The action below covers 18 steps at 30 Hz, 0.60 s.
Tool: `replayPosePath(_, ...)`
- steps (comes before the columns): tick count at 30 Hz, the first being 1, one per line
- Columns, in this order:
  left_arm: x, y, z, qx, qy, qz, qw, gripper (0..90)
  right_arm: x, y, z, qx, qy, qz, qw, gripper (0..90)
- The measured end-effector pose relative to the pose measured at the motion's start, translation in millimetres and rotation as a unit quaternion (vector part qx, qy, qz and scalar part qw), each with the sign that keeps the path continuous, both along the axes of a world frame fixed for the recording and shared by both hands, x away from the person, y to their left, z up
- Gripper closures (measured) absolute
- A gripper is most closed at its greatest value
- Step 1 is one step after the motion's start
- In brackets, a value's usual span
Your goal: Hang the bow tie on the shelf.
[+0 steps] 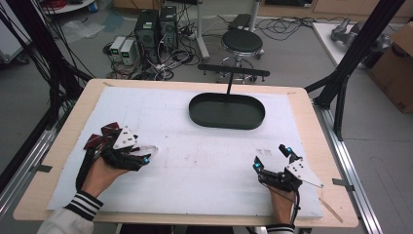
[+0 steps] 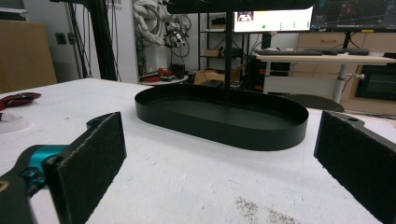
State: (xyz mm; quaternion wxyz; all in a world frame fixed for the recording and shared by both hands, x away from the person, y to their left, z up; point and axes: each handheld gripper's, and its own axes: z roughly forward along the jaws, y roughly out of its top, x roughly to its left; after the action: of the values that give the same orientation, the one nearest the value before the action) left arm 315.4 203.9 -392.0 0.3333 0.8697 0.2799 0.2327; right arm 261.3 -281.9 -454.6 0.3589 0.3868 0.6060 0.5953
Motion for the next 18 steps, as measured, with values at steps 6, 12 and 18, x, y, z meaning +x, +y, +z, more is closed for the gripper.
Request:
replayPosePath(6, 13.6, -9.8, -4.0, 0.038, 0.042, -0.003, 0.9984, 30.9, 0.0, -0.3, -0.2, 0.001, 0.001, 0.001, 1.0000, 1.2)
replayPosePath(12, 18.3, -17.2, -9.9, 0.062, 0.059, 0.001, 0.9964, 31.1, 0.4, -0.8, 0.0, 0.000, -0.002, 0.001, 1.0000, 1.1)
replayPosePath(18, 22.0, -20.3, -13.6, 0.074, 0.082, 0.002, 0.9938, 38.6, 0.2, -0.9, -0.1, -0.001, -0.003, 0.000, 1.0000, 1.1)
